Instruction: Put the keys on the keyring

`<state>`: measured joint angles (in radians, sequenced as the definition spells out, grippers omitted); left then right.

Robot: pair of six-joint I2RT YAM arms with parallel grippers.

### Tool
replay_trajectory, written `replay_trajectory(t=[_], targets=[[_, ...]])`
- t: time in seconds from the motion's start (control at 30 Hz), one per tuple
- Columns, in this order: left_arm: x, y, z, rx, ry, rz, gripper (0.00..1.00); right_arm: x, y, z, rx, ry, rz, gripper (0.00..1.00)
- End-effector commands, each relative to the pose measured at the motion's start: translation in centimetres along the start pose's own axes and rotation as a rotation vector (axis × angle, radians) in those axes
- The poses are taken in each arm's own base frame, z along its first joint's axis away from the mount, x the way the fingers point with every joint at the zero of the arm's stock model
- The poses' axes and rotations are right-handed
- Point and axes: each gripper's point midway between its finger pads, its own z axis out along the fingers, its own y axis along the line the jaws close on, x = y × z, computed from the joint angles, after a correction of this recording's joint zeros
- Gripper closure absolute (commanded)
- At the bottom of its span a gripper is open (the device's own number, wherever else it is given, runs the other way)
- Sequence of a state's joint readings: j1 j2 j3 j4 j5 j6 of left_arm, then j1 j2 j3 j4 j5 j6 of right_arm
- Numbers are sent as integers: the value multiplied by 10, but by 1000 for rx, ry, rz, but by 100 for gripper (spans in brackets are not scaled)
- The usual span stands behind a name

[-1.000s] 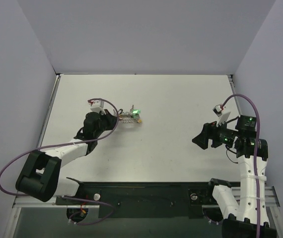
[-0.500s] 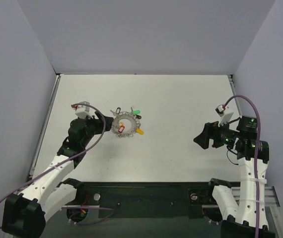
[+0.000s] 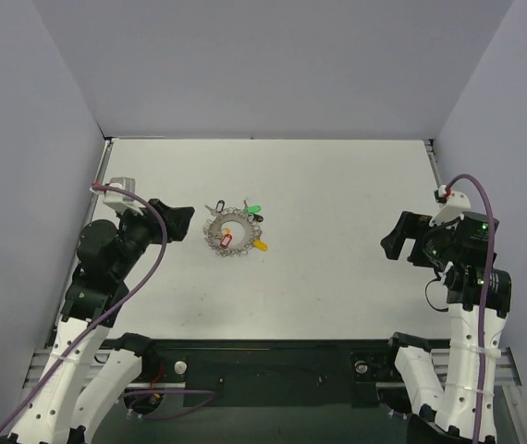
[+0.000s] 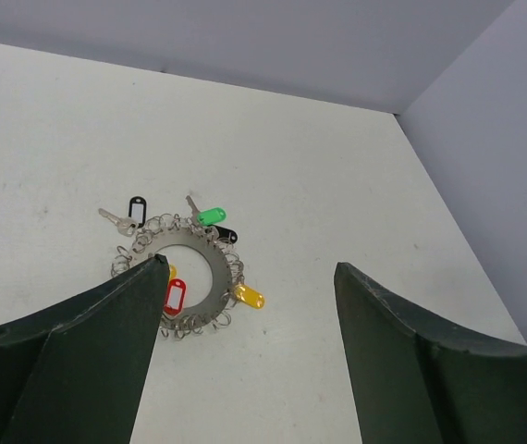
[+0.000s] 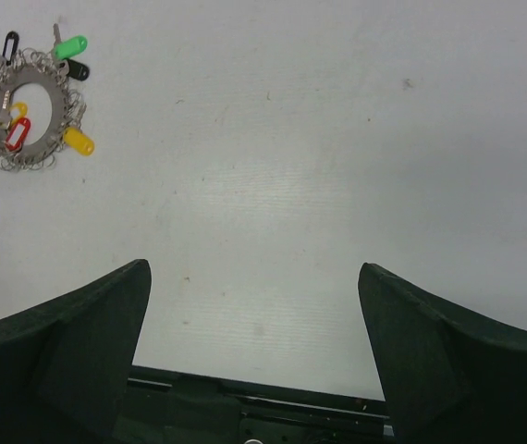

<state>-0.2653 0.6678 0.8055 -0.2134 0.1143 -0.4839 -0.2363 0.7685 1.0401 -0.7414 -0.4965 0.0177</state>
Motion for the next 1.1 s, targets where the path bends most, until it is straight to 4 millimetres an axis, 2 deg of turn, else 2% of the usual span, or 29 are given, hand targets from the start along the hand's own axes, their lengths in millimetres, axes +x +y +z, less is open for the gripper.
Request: replay_trajectory(t=[0.0,0.17,0.3,0.83,0.93,1.07], targets=[[3,-3,-13,12,47,43,17,-14,-13,-6,101,-94,69,11],[17,2,-16,8,68,37,17,-14,-24,2,155,-126,128,11],[27,4,-15,14,88,14,16,-17,-27,1,171,-145,135,10],[33,1,-11,77,71,76,15,-22,-27,11,151,-159,160,10],[42,1,-8,100,74,76,15,-23,-27,10,151,-168,161,9],[42,-3,-10,128,55,64,15,-24,-25,6,147,-185,162,9]])
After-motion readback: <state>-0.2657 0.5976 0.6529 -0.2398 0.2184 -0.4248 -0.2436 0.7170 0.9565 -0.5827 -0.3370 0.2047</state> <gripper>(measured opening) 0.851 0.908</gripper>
